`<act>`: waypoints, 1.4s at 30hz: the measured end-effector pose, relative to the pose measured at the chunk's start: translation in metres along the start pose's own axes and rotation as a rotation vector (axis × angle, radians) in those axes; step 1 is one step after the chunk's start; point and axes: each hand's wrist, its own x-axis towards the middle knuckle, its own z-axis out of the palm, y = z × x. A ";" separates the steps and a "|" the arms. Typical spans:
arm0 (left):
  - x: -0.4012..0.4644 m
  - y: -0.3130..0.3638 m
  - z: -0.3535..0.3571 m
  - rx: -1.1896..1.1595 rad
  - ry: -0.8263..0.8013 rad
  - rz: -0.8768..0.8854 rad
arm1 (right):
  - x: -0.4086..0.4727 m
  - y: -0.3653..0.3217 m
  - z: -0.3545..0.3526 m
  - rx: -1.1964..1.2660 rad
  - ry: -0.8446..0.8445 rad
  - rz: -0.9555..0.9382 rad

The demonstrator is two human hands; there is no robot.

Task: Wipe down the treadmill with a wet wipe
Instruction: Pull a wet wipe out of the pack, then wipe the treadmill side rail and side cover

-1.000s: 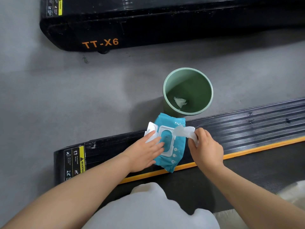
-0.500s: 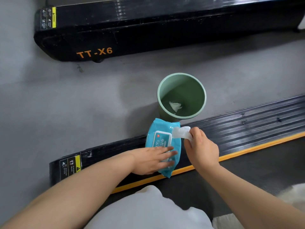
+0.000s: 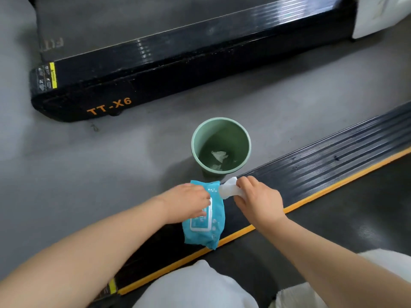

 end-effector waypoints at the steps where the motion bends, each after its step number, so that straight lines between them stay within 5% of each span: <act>1: -0.005 -0.001 -0.024 -0.007 0.115 -0.014 | -0.004 -0.001 -0.022 -0.010 0.016 -0.017; 5: -0.024 0.029 -0.140 -0.218 0.447 -0.180 | -0.033 -0.004 -0.128 -0.003 0.138 -0.063; 10: -0.044 0.105 -0.275 -0.874 0.242 -0.377 | -0.094 -0.011 -0.276 0.138 0.202 -0.086; 19: -0.087 0.231 -0.485 -1.135 0.065 -0.176 | -0.227 -0.027 -0.480 0.227 0.405 0.121; 25: -0.121 0.290 -0.561 -1.062 -0.030 0.002 | -0.297 -0.058 -0.536 0.246 0.541 0.256; 31: -0.144 0.330 -0.600 -0.954 0.053 0.160 | -0.347 -0.069 -0.580 0.396 0.309 0.593; 37: -0.151 0.395 -0.619 -0.908 0.110 0.228 | -0.381 -0.048 -0.616 0.872 0.420 0.557; 42: -0.143 0.454 -0.618 -0.853 0.159 0.116 | -0.437 -0.013 -0.635 0.875 0.413 0.526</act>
